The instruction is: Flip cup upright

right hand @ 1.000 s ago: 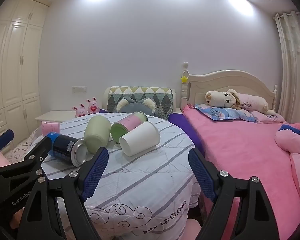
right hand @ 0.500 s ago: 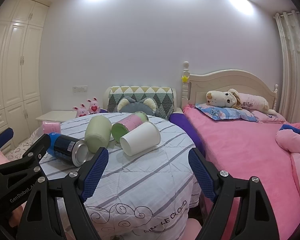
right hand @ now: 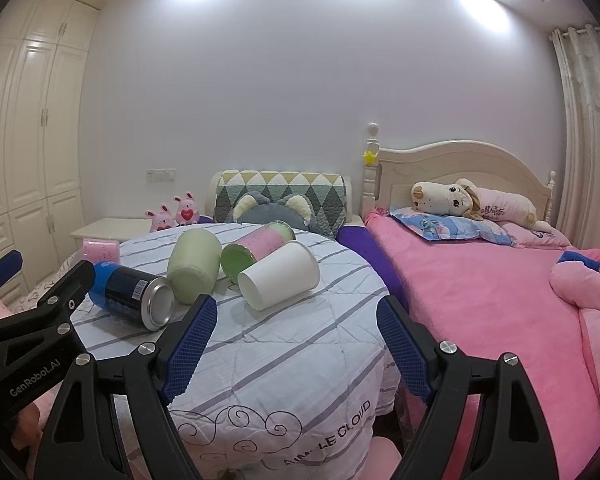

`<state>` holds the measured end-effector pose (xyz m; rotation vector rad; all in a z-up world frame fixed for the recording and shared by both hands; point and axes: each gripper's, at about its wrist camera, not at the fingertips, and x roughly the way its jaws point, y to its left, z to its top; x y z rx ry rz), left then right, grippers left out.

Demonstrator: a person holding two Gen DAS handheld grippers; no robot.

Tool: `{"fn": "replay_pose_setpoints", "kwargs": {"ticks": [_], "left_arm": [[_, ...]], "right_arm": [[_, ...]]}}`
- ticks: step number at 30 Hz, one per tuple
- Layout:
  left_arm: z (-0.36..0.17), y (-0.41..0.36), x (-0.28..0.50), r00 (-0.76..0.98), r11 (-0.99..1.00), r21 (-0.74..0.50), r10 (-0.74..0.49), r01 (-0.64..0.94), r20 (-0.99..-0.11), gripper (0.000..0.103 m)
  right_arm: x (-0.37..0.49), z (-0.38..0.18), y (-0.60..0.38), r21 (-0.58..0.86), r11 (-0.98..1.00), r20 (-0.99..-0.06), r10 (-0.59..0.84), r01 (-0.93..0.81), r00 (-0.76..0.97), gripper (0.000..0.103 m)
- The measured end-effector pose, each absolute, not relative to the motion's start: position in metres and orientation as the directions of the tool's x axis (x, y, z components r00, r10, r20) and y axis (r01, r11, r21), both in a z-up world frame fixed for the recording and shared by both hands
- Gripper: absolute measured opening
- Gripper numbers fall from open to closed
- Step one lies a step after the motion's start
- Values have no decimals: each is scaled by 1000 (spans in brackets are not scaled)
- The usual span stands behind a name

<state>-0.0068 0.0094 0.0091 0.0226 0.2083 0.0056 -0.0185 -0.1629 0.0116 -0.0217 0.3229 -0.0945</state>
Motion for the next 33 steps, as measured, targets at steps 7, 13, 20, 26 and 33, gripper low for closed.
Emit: {"fn": "replay_pose_setpoints", "kwargs": {"ticks": [7, 13, 20, 26, 33], "left_arm": [[7, 10, -5, 977, 1000, 27, 11, -5, -212, 103], [7, 9, -5, 977, 1000, 26, 7, -2, -213, 103], [6, 8, -5, 977, 1000, 27, 4, 1, -213, 103], [2, 7, -3, 975, 999, 34, 7, 1, -221, 103], [2, 7, -4, 976, 999, 31, -3, 10, -217, 103]], "right_arm": [[-16, 10, -163, -41, 996, -324, -87, 78, 942, 84], [-17, 10, -160, -51, 996, -320, -87, 75, 943, 84], [-16, 9, -159, -54, 996, -327, -85, 71, 941, 84], [-15, 9, -158, -52, 996, -327, -88, 75, 941, 84], [-16, 8, -160, -54, 996, -334, -89, 75, 938, 84]]}}
